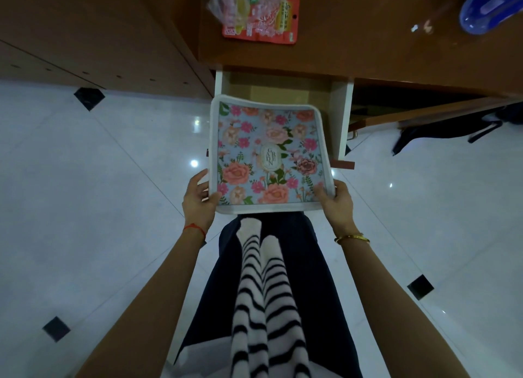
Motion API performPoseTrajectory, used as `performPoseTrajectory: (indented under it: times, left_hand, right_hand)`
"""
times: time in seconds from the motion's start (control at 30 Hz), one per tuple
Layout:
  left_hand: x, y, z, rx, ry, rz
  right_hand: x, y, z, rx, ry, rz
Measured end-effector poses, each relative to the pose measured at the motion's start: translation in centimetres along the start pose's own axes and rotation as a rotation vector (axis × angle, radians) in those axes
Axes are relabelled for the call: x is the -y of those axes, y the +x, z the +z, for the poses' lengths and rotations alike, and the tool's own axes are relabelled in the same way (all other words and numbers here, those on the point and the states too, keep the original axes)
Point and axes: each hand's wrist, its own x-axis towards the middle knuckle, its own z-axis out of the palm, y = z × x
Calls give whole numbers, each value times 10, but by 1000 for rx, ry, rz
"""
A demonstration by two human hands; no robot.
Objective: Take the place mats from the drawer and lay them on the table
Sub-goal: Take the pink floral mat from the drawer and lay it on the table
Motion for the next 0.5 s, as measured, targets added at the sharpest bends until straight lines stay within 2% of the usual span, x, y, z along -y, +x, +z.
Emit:
performPoseTrajectory:
  times: [0.27,0.37,0.5]
  left_hand:
    - [0,13,4,120,-14,-108]
    - [-10,13,3,160,23,-99]
    - [-37,6,0,182,39,-37]
  right_hand:
    - [9,21,0,13,-12,32]
    - [14,17,-3,54,13,17]
    - [37,-5,-12,49,29,-95]
